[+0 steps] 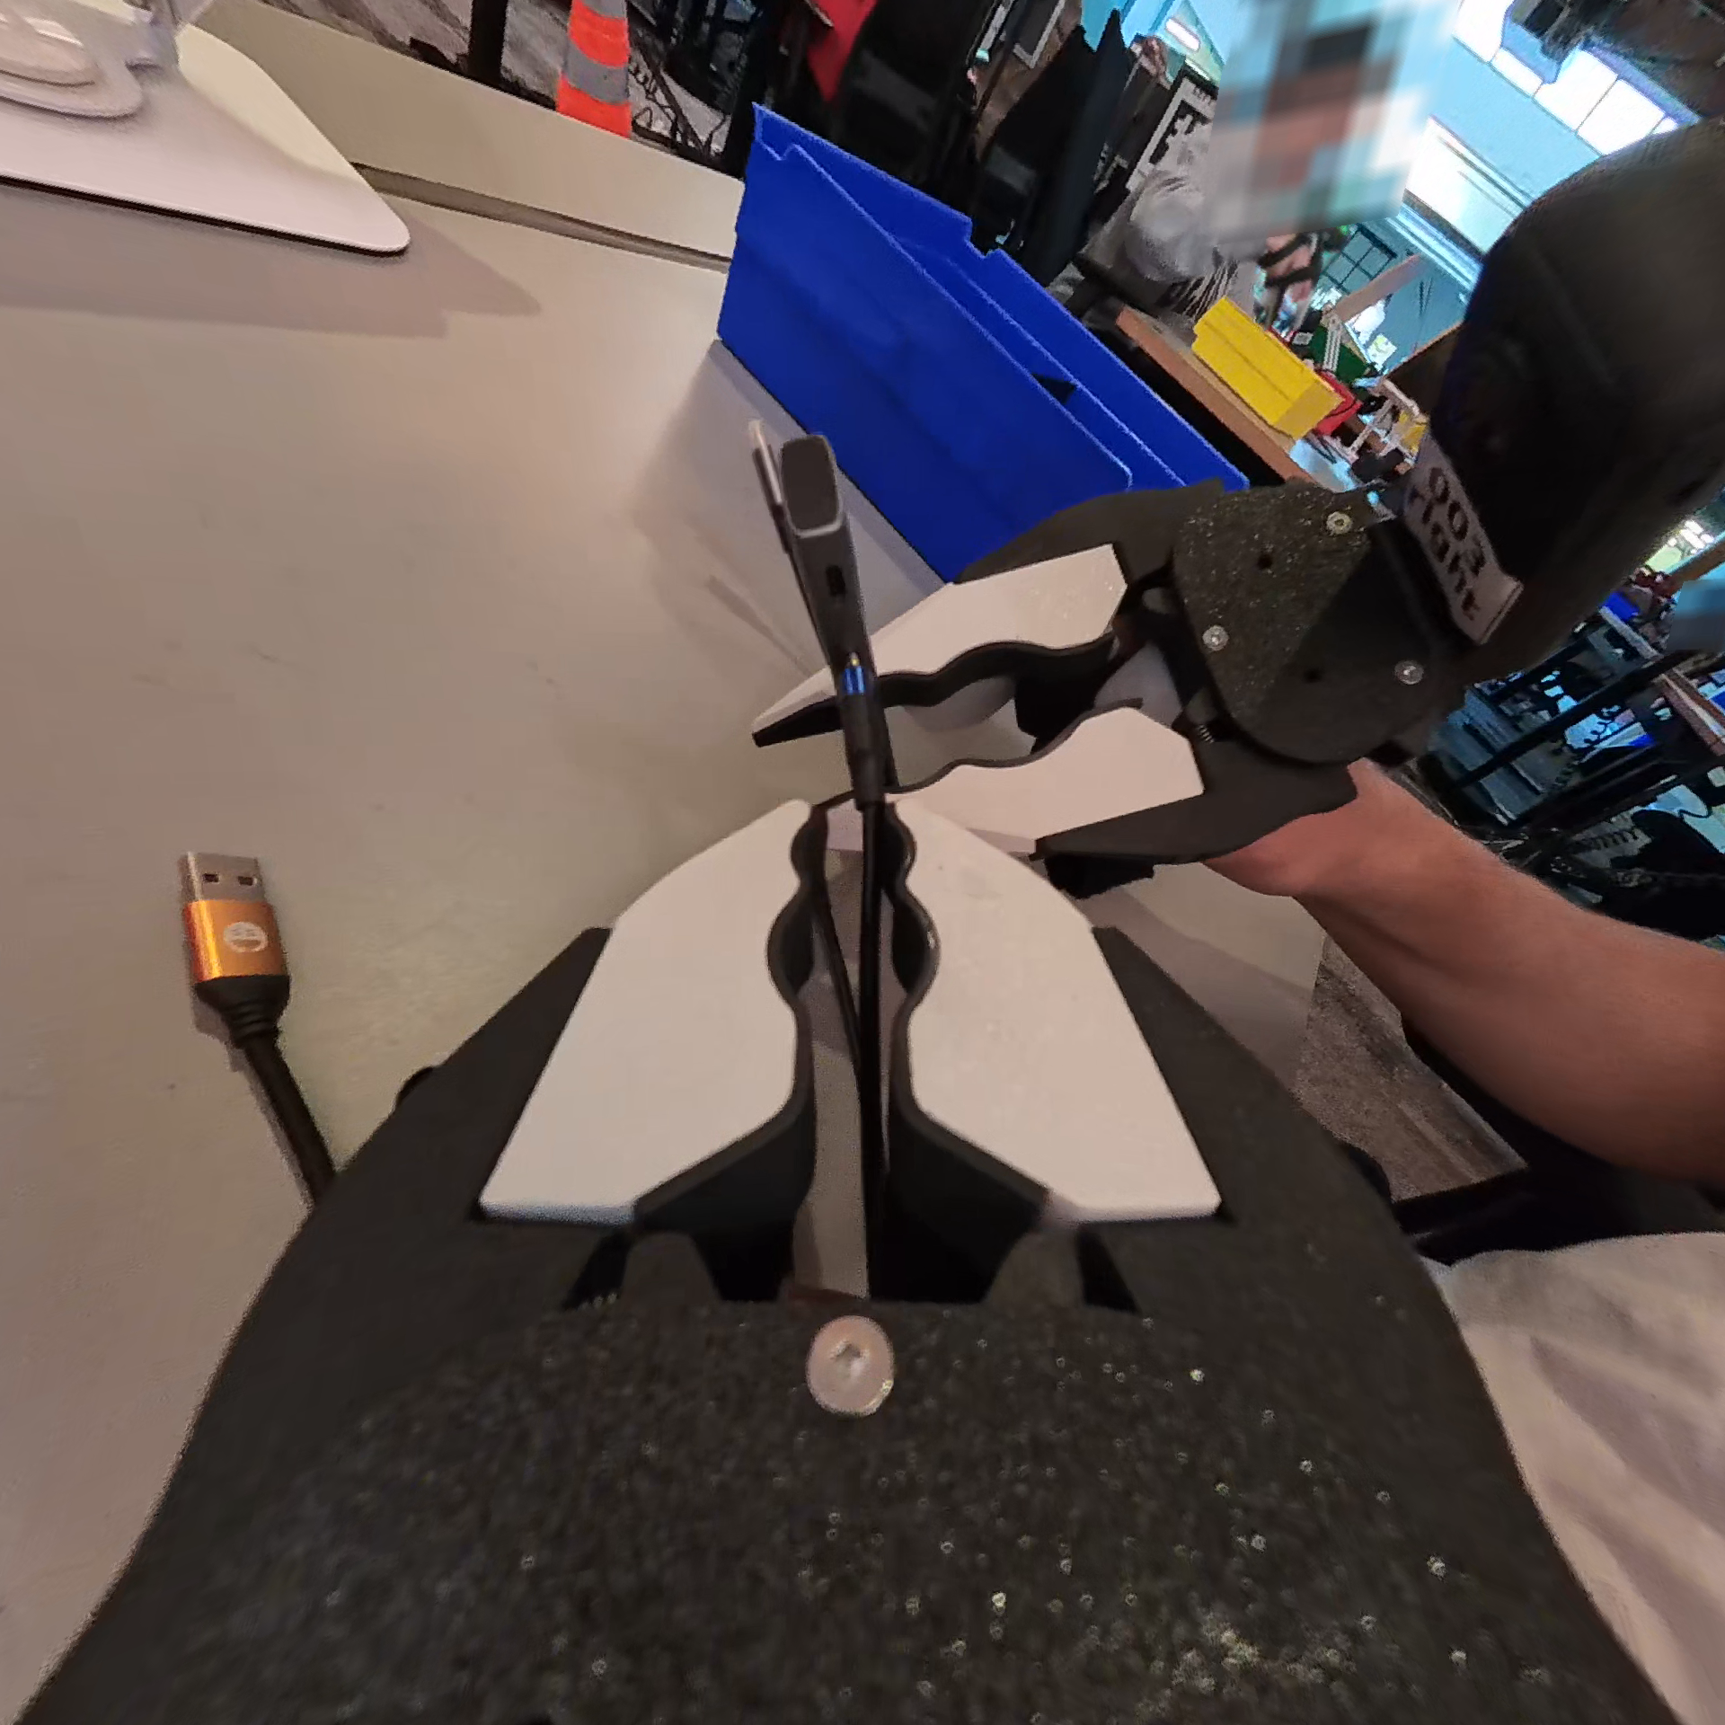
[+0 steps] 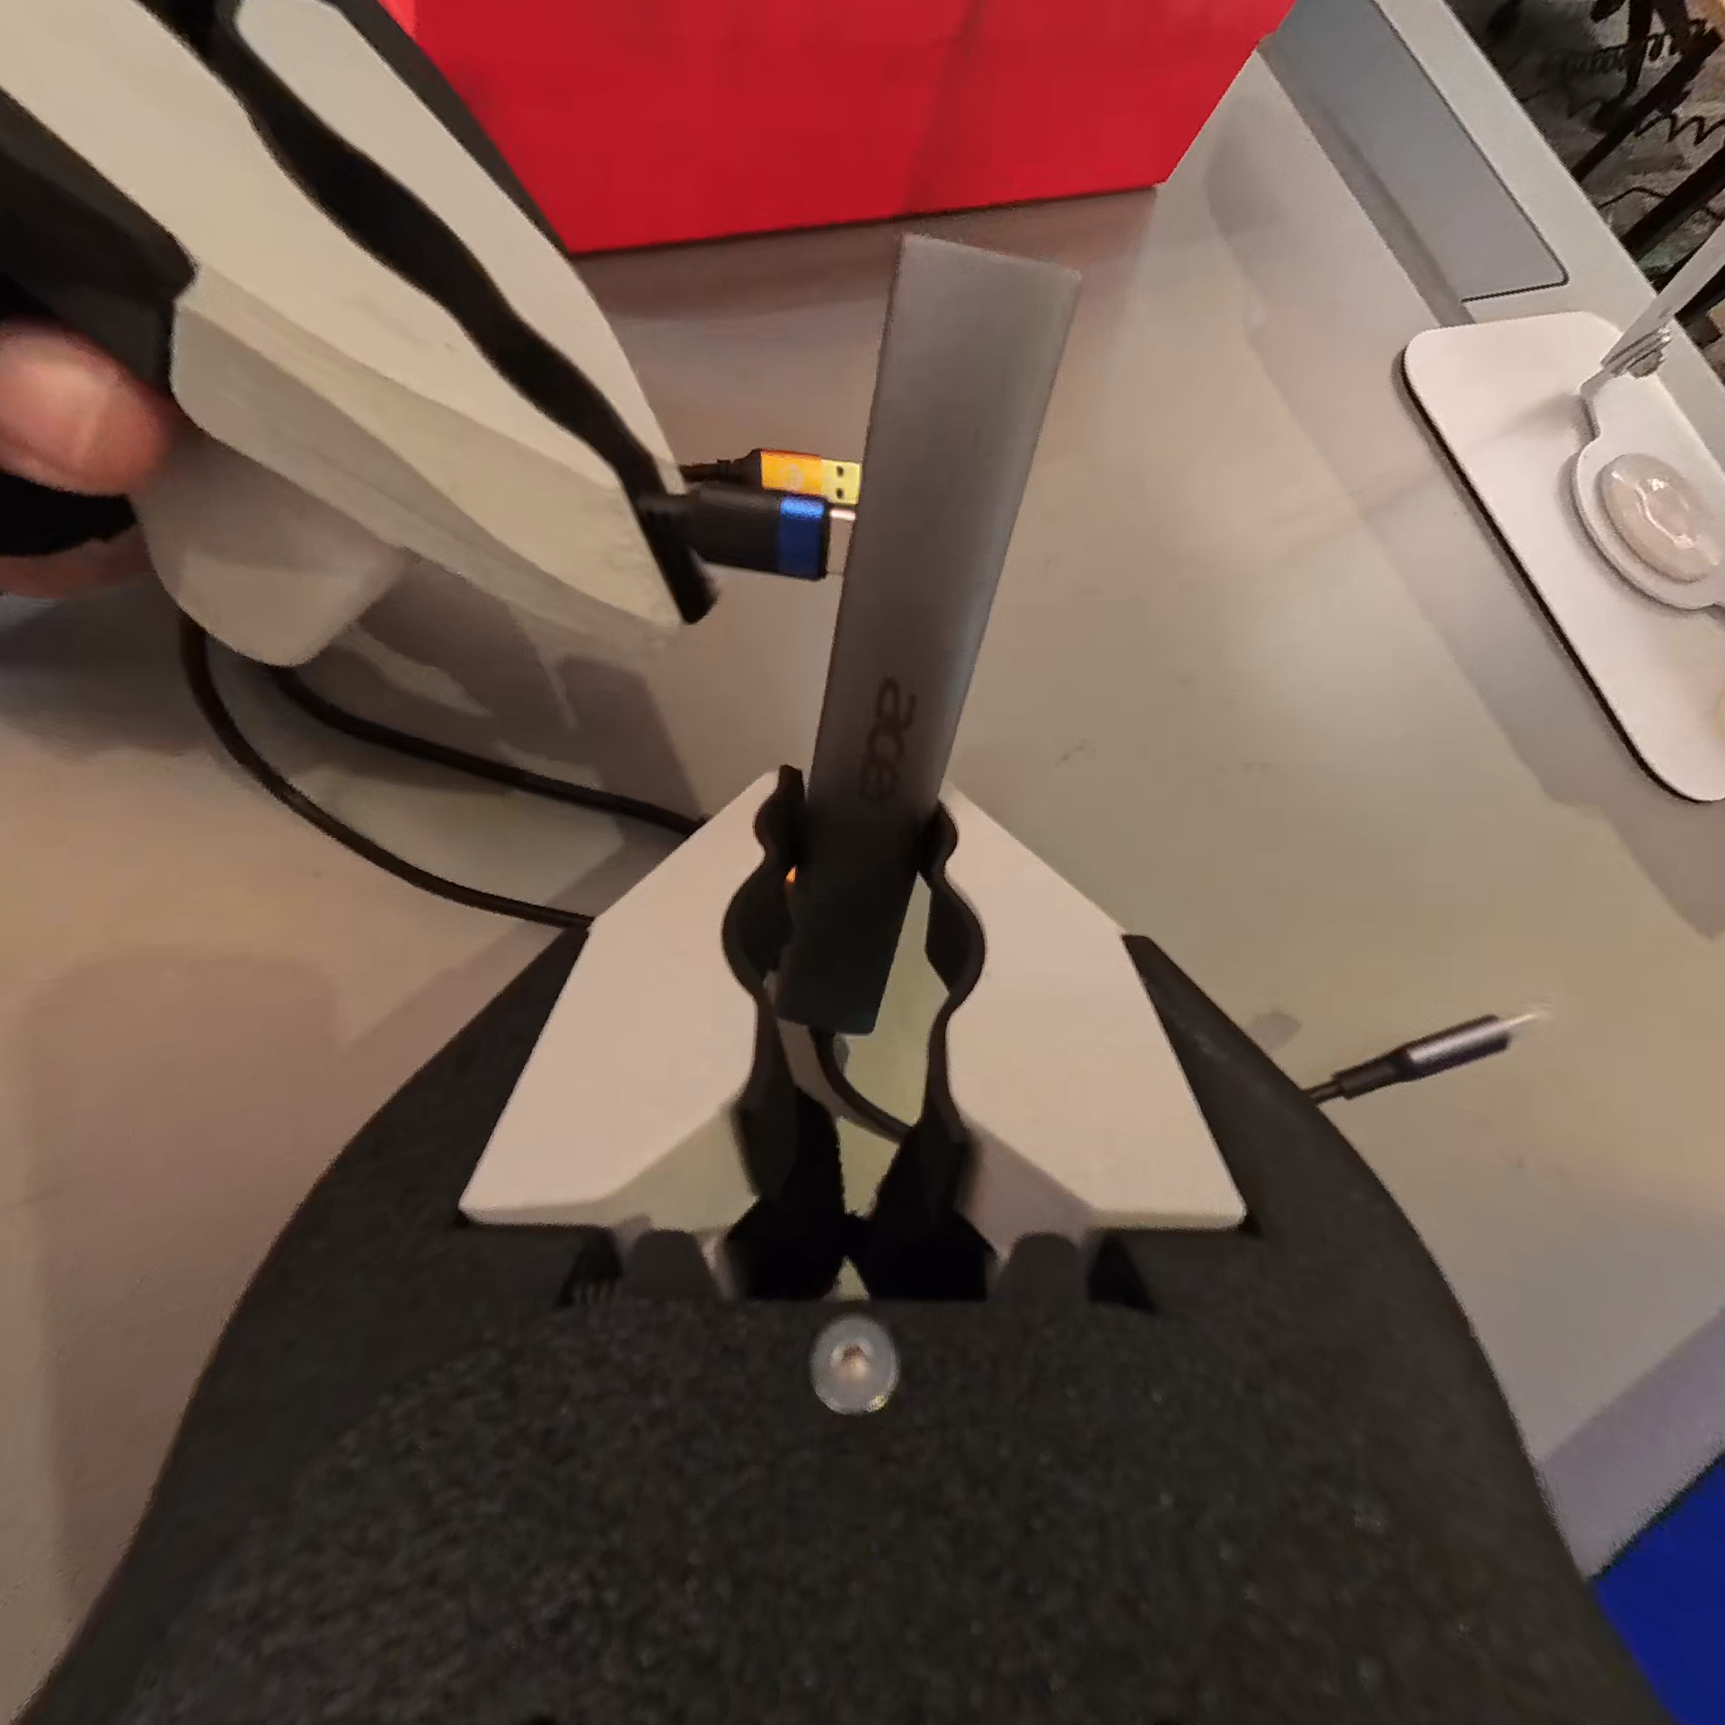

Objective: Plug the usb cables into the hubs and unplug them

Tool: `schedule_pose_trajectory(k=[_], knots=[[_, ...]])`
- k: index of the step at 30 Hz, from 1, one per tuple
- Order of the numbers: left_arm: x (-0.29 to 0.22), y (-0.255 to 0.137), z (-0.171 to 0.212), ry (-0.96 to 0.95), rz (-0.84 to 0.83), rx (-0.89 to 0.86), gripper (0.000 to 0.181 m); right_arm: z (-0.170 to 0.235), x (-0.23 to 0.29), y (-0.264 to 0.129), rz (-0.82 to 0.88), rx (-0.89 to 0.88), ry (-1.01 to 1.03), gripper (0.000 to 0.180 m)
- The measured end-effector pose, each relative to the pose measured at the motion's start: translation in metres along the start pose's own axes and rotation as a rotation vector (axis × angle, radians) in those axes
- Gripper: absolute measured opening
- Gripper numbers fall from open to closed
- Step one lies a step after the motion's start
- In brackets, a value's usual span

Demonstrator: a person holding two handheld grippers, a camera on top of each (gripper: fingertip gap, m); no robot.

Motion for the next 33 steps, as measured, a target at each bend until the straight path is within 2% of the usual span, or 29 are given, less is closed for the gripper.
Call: schedule_pose_trajectory(k=[3,9,10,12,17,25,33], knots=[[-0.001,-0.001,-0.002,0.002,0.001,-0.015,0.001,-0.002,0.002,0.0,-0.037,-0.015,0.03,0.024],[-0.005,-0.001,0.0,0.076,-0.014,0.023,0.002,-0.022,0.001,0.001,-0.029,-0.115,0.087,0.029],[-0.006,-0.001,0.0,0.081,-0.014,0.023,0.002,-0.025,-0.001,0.001,-0.013,-0.114,0.089,0.025],[-0.005,-0.001,0.001,0.084,-0.02,0.026,0.001,-0.026,-0.004,0.003,0.006,-0.095,0.087,0.018],[-0.002,-0.001,0.003,0.064,-0.034,0.024,0.001,-0.023,-0.005,0.006,0.039,-0.036,0.042,0.018],[-0.006,-0.001,0.003,-0.049,0.05,0.012,0.002,-0.014,-0.001,0.003,0.04,0.038,0.017,0.019],[-0.006,-0.002,0.01,-0.017,0.055,0.105,0.001,-0.012,0.003,0.005,0.064,0.049,0.024,0.018]])
Point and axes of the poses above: each gripper's, where its closed fingertips meet, y out along the fingers, z out of its underside, x = y × z across the jaws, the point moved 1 cm from there along -y, back along the fingers, and after that the axes turned 11 degrees about -z, right-handed, at the moved point
